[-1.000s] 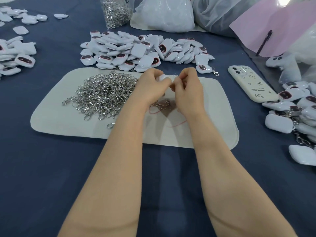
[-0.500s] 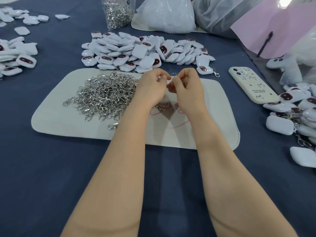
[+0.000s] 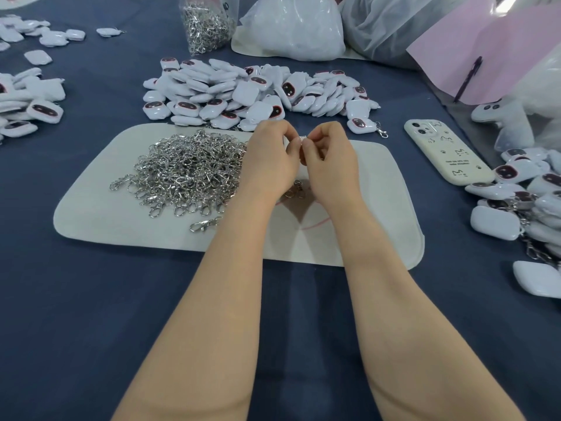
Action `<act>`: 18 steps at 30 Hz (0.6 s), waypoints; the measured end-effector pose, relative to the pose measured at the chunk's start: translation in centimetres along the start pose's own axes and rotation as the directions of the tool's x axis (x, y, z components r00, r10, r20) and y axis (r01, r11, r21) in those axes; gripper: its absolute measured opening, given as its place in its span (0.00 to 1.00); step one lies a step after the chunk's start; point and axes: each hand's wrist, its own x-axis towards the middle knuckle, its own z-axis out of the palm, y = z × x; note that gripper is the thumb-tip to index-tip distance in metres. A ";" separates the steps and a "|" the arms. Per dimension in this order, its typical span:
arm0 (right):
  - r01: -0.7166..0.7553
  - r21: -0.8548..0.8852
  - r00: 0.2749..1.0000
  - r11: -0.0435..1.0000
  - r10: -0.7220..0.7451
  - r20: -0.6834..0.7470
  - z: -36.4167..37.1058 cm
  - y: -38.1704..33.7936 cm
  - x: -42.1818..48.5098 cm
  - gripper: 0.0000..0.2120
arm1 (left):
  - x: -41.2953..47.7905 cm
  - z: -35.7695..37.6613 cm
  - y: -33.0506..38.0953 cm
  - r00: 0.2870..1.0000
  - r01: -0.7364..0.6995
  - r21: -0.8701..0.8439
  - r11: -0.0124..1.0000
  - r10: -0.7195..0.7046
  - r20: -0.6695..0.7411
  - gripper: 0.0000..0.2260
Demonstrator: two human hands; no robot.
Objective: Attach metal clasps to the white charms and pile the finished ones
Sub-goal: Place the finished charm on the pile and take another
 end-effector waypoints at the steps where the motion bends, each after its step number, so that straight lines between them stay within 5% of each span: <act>1: 0.010 -0.011 1.000 1.000 -0.010 -0.007 0.0 0.0 0.0 0.04 | 0.0 0.0 0.0 1.000 -0.010 0.009 1.000 0.010 -0.006 0.03; 18: 0.024 -0.045 0.999 0.999 -0.025 -0.039 0.1 0.1 0.0 0.03 | -0.3 0.3 0.2 0.999 -0.046 0.046 0.998 0.047 -0.025 0.04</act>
